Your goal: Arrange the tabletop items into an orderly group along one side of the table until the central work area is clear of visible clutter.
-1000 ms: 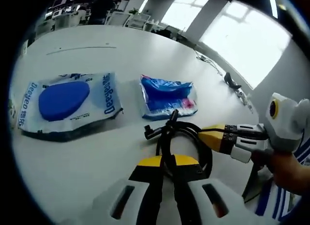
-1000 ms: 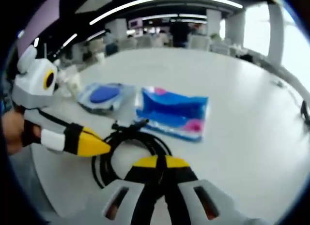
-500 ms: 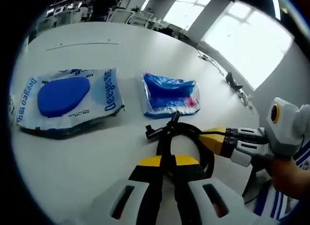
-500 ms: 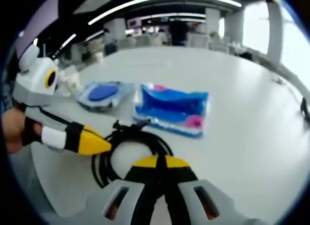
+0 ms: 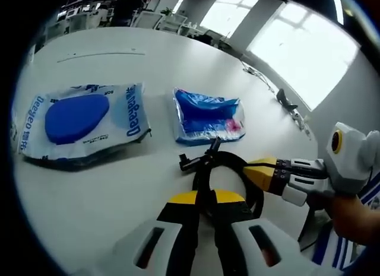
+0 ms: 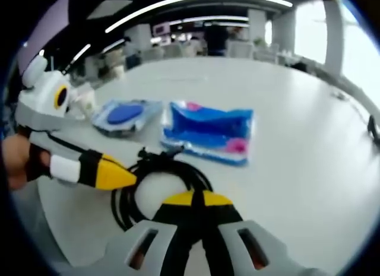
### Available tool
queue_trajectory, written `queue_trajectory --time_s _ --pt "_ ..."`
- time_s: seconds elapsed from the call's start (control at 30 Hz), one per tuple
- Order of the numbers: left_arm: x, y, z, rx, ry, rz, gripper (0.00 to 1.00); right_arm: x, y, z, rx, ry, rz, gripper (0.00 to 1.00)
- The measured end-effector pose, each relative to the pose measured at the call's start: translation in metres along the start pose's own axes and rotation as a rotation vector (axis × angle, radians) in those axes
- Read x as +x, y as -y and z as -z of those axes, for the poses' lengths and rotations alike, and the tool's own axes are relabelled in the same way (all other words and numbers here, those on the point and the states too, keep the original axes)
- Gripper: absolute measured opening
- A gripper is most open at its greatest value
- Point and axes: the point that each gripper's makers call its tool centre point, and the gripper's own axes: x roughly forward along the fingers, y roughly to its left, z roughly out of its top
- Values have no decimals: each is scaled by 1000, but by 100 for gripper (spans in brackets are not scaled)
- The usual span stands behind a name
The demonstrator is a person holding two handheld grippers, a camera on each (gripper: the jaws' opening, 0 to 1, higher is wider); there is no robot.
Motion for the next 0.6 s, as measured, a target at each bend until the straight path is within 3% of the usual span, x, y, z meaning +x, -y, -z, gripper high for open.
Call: queue_trajectory --time_s 0.3,0.43,0.6 --pt "0 1 1 23 3 -1 9 1 0 0 -11 -17 18 0" --pt "0 -2 0 -3 14 -7 9 2 -1 0 -51 -14 23 1" --pt "-6 -8 -3 -9 46 -43 23 1 -3 -2 -73 -5 18 5"
